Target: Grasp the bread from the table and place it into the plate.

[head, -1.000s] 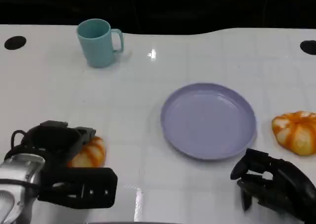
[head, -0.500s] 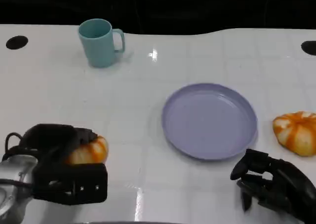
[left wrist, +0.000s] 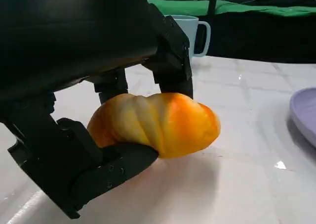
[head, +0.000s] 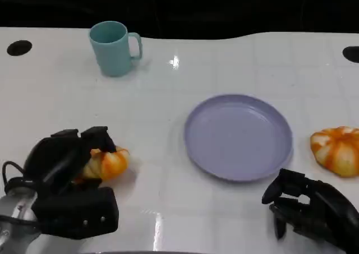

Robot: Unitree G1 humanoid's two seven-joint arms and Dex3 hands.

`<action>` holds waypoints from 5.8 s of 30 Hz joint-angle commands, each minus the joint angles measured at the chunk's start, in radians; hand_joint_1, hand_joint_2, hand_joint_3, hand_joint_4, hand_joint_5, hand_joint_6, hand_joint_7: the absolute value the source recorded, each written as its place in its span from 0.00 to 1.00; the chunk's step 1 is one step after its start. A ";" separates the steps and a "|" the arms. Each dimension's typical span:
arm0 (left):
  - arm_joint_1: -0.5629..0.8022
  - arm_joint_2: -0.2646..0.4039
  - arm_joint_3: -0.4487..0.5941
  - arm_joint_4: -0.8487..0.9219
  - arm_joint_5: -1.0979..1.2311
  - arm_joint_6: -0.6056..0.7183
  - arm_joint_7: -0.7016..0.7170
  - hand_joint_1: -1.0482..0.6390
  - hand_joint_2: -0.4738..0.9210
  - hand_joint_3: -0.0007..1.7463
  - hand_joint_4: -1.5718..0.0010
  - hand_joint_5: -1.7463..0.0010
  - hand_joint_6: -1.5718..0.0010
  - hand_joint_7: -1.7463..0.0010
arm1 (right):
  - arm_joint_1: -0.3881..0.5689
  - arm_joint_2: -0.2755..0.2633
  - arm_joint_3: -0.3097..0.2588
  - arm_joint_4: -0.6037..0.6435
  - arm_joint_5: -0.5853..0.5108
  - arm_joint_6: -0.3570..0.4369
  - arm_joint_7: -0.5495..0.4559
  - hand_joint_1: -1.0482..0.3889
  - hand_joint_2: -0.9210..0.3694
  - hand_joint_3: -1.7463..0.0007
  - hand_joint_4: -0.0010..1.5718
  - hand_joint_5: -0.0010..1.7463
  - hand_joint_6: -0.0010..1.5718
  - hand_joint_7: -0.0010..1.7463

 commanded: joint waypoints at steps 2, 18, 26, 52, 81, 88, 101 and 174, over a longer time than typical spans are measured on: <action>-0.022 -0.015 0.014 -0.062 -0.032 -0.012 -0.006 0.50 0.69 0.91 0.55 0.00 0.66 0.00 | 0.012 -0.023 -0.016 0.041 0.013 0.009 0.026 0.36 0.00 0.85 0.42 1.00 0.43 0.79; -0.239 -0.151 -0.040 0.077 -0.011 -0.033 0.035 0.49 0.76 0.63 0.50 0.00 0.60 0.01 | 0.004 -0.018 -0.037 0.073 0.023 0.006 0.053 0.35 0.00 0.86 0.43 1.00 0.44 0.79; -0.315 -0.240 -0.089 0.158 0.021 -0.051 0.115 0.51 0.73 0.58 0.49 0.00 0.63 0.00 | 0.007 -0.019 -0.038 0.065 0.029 0.008 0.063 0.36 0.00 0.86 0.43 1.00 0.44 0.79; -0.517 -0.396 -0.214 0.383 0.087 -0.060 0.183 0.47 0.78 0.59 0.43 0.00 0.59 0.00 | 0.014 -0.023 -0.035 0.065 0.014 -0.018 0.058 0.37 0.00 0.85 0.43 1.00 0.43 0.79; -0.683 -0.454 -0.351 0.498 0.137 0.145 -0.192 0.08 1.00 0.36 1.00 0.90 0.95 0.99 | 0.021 -0.020 -0.031 0.057 0.007 -0.032 0.051 0.36 0.00 0.85 0.43 1.00 0.42 0.80; -0.677 -0.440 -0.355 0.474 0.132 0.158 -0.242 0.00 1.00 0.41 1.00 1.00 0.97 1.00 | 0.021 -0.018 -0.034 0.056 0.017 -0.021 0.058 0.36 0.00 0.85 0.43 1.00 0.42 0.80; -0.503 -0.302 -0.288 0.185 0.055 0.108 -0.290 0.02 1.00 0.41 0.97 0.98 0.96 0.99 | 0.015 -0.020 -0.026 0.055 0.000 -0.024 0.037 0.35 0.00 0.84 0.42 1.00 0.42 0.80; 0.432 -0.460 0.333 -0.430 -1.279 0.329 -0.923 0.19 1.00 0.09 0.45 0.00 0.55 0.07 | 0.050 -0.029 -0.026 -0.040 0.009 0.077 0.032 0.38 0.00 0.86 0.42 1.00 0.42 0.81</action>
